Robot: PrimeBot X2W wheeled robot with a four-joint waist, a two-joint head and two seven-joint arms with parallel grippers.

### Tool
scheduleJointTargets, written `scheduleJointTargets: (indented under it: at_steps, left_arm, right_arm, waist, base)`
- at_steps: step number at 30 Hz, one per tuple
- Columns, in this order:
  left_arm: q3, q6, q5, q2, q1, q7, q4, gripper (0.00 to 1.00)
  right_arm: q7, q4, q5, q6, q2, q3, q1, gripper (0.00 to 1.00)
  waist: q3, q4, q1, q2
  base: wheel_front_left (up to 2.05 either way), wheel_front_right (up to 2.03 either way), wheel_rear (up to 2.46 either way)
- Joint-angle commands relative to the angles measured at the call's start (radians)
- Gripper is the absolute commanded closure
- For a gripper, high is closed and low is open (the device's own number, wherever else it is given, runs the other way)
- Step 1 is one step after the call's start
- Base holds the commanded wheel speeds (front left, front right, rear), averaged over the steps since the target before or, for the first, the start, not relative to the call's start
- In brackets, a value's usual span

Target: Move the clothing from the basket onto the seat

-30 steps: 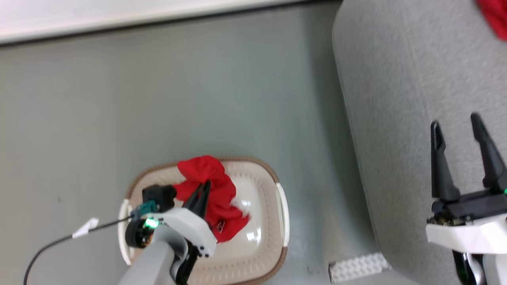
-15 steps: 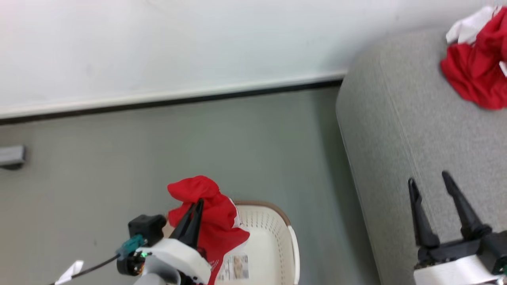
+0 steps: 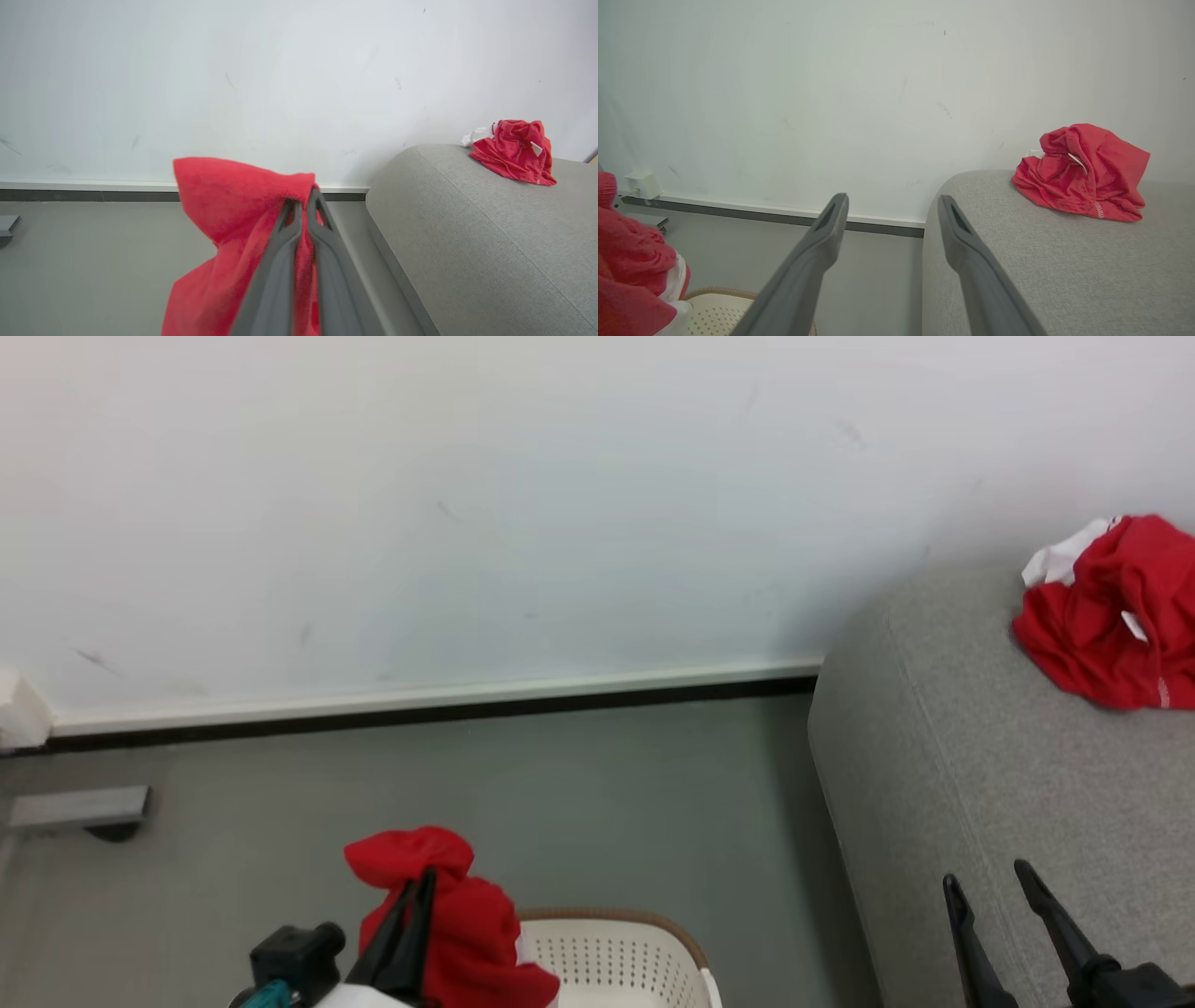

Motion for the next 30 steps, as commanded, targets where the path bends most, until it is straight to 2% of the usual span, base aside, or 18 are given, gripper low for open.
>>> scheduleJointTargets:
  at_steps: [1,7,14,30]
  left_arm:
    - [0.003,0.005,0.008,0.014,0.018,0.003,-0.009,1.0]
    - [0.027,0.039,0.003,0.048,0.085,0.01,-0.072,1.0]
    - [0.038,0.056,-0.01,0.075,0.123,0.034,-0.127,1.0]
    - [0.018,0.063,-0.008,0.091,0.126,0.069,-0.21,1.0]
  right_arm:
    - [0.001,0.004,0.003,-0.002,-0.005,-0.001,0.019,0.0]
    - [0.001,0.031,0.01,-0.002,0.001,0.002,0.053,0.0]
    - [0.001,0.053,0.019,-0.002,0.011,0.008,0.067,0.0]
    - [0.001,0.031,0.028,-0.002,0.002,0.032,0.028,0.0]
  waist:
    - [-0.035,0.011,0.0002,-0.0001]
    - [-0.079,0.022,0.0002,-0.0001]
    - [-0.107,0.033,0.0002,-0.0001]
    - [-0.104,0.021,0.0002,-0.0001]
  base:
    - [0.0,0.0,0.0]
    - [0.0,0.0,0.0]
    - [0.0,0.0,0.0]
    - [0.0,0.0,0.0]
